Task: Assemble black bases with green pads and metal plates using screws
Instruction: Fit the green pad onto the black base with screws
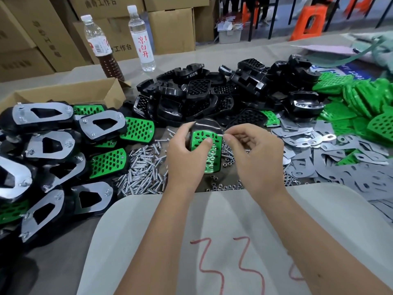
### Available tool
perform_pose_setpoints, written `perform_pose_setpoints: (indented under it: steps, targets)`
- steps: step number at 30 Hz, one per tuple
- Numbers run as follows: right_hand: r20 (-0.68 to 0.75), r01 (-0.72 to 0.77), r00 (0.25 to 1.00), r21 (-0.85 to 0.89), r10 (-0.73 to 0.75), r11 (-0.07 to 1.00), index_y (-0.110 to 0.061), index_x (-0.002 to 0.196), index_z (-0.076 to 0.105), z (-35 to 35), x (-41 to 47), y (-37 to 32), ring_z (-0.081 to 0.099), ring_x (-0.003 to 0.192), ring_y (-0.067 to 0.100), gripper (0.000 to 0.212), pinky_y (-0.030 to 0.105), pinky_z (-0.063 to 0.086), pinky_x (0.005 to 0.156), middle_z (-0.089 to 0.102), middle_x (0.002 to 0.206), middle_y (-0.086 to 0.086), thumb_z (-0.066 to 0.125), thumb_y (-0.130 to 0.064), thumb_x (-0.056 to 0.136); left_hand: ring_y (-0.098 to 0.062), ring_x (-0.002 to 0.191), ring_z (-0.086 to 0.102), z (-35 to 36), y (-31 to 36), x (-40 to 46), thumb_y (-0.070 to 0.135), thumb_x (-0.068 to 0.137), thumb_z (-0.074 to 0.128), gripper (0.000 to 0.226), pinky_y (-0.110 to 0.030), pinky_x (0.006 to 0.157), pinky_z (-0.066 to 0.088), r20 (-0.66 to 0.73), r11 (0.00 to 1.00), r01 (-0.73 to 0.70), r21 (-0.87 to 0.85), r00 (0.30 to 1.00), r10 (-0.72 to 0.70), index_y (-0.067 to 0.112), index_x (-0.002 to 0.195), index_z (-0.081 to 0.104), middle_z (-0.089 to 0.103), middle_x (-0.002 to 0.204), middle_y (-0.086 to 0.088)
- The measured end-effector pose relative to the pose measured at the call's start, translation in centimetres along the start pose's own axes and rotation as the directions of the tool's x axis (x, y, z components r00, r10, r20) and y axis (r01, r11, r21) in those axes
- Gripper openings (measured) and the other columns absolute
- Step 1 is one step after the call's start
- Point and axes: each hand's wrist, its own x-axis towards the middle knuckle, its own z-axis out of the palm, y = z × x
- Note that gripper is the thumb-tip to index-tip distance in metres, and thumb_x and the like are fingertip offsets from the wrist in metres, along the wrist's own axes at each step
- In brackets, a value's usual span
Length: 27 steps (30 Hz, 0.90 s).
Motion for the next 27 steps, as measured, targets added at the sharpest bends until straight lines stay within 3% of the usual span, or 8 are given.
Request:
perform_pose_setpoints:
  steps: [4,7,10,14,18,22,25,27]
  targets:
    - [0.022,0.023,1.0,-0.063,-0.021,0.998,-0.011,0.088,0.076,0.0,0.0,0.0,0.068,0.078,0.01,0.006,0.031,0.057,0.076,0.072,0.082,-0.005,0.076,-0.006,0.09,-0.016,0.095,0.072,-0.1,0.1,-0.1,0.017,0.083,0.07,0.028,-0.049,0.089,0.059,0.002,0.991,-0.103,0.083,0.995,0.104,0.031,0.106,0.07,0.076,0.098,0.008]
    - [0.063,0.084,0.995,-0.179,-0.074,0.98,-0.011,0.083,0.075,0.0,0.1,-0.1,0.062,0.073,0.009,0.009,0.023,0.05,0.071,0.069,0.077,-0.004,0.076,-0.004,0.089,-0.005,0.098,0.069,-0.3,0.0,-0.2,0.011,0.086,0.072,0.032,-0.03,0.09,0.057,0.008,0.965,-0.191,0.177,0.981,0.193,0.03,0.111,0.071,0.074,0.102,0.014]
    - [0.109,0.126,0.989,-0.284,-0.099,0.951,-0.011,0.081,0.073,-0.3,0.3,-0.4,0.055,0.069,0.01,0.011,0.027,0.046,0.068,0.065,0.074,-0.003,0.073,-0.004,0.09,0.004,0.096,0.064,-0.2,0.2,-0.6,0.014,0.085,0.073,0.036,-0.01,0.082,0.047,0.024,0.908,-0.28,0.312,0.958,0.287,0.029,0.117,0.071,0.072,0.1,0.018]
    - [0.118,0.214,0.976,-0.341,-0.185,0.915,-0.006,0.083,0.073,-0.3,0.4,-0.6,0.057,0.069,0.021,0.01,0.041,0.047,0.066,0.065,0.075,0.004,0.071,-0.002,0.091,-0.003,0.092,0.067,0.1,0.3,-0.6,0.014,0.084,0.072,0.033,-0.024,0.083,0.054,-0.01,0.912,-0.285,0.297,0.954,0.301,0.027,0.115,0.073,0.074,0.095,0.015]
    - [0.08,0.224,0.975,-0.341,-0.209,0.913,-0.004,0.082,0.072,0.6,0.0,-0.7,0.06,0.069,0.024,0.011,0.044,0.049,0.065,0.066,0.076,0.004,0.07,-0.001,0.092,-0.001,0.09,0.066,0.4,0.3,-0.6,0.008,0.083,0.072,0.033,-0.02,0.081,0.052,-0.085,0.939,-0.249,0.235,0.958,0.275,0.025,0.112,0.074,0.073,0.093,0.017]
    - [0.012,-0.025,1.0,-0.144,0.027,0.989,-0.014,0.079,0.073,0.7,0.1,0.0,0.062,0.068,0.003,0.014,0.022,0.052,0.068,0.066,0.071,-0.016,0.075,-0.005,0.089,-0.006,0.09,0.067,0.6,0.4,-0.8,0.014,0.082,0.071,0.037,-0.027,0.083,0.053,-0.043,0.895,-0.313,0.32,0.938,0.343,0.025,0.118,0.072,0.074,0.095,0.013]
    - [0.03,-0.041,0.998,-0.169,0.047,0.985,-0.019,0.077,0.069,0.6,0.1,0.4,0.064,0.069,0.002,0.021,0.018,0.049,0.065,0.065,0.068,-0.018,0.074,-0.003,0.09,-0.021,0.097,0.068,1.0,0.5,-0.8,0.015,0.082,0.069,0.04,-0.04,0.087,0.054,0.026,0.84,-0.381,0.387,0.915,0.403,0.02,0.121,0.071,0.076,0.102,0.005]
    - [0.04,-0.035,0.998,-0.124,0.04,0.992,-0.017,0.078,0.07,0.5,0.2,0.3,0.065,0.069,0.005,0.019,0.017,0.05,0.065,0.067,0.069,-0.014,0.074,-0.003,0.09,-0.013,0.094,0.067,1.2,0.5,-0.9,0.016,0.081,0.069,0.037,-0.036,0.086,0.055,-0.036,0.884,-0.341,0.319,0.928,0.371,0.022,0.118,0.072,0.075,0.099,0.01]
